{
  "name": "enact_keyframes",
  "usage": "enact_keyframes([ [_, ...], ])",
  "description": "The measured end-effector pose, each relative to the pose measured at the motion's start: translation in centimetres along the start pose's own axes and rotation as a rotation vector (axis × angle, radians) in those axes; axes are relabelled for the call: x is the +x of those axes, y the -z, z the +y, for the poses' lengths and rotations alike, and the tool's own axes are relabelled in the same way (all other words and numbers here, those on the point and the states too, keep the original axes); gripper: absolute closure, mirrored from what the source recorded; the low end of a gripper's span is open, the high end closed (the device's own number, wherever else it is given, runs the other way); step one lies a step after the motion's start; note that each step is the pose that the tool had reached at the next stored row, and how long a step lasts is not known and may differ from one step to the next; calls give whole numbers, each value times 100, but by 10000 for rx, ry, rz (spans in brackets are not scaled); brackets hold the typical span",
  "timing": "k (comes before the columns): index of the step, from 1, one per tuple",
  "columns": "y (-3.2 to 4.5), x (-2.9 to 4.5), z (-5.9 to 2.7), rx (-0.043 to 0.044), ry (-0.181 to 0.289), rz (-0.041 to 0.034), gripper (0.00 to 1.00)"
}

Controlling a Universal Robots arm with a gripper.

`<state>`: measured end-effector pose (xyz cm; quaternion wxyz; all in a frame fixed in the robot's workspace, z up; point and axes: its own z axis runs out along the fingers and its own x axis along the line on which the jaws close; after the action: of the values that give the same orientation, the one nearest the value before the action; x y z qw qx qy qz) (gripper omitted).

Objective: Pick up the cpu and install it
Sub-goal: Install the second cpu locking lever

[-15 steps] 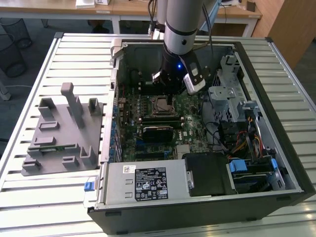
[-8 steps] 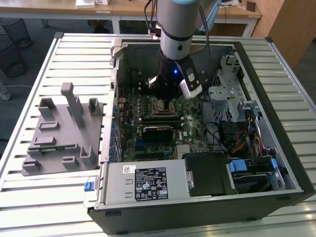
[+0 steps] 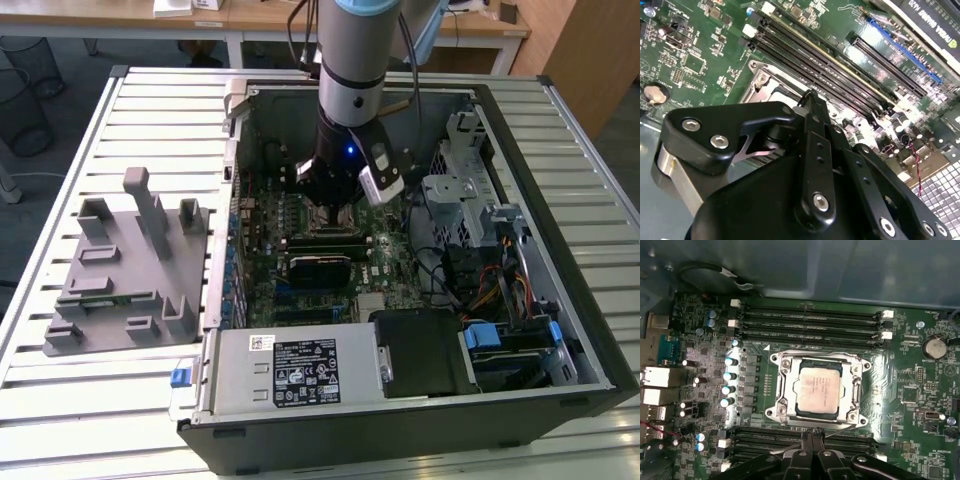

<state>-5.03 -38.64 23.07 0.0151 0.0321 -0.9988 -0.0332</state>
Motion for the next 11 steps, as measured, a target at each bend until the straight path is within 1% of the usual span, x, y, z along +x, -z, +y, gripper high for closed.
enact_keyframes([
  [4,-32,11,-12,-2,7,16,89],
  [7,-58,31,-23,-1,21,18,89],
  [11,-81,35,-27,-1,27,21,89],
])
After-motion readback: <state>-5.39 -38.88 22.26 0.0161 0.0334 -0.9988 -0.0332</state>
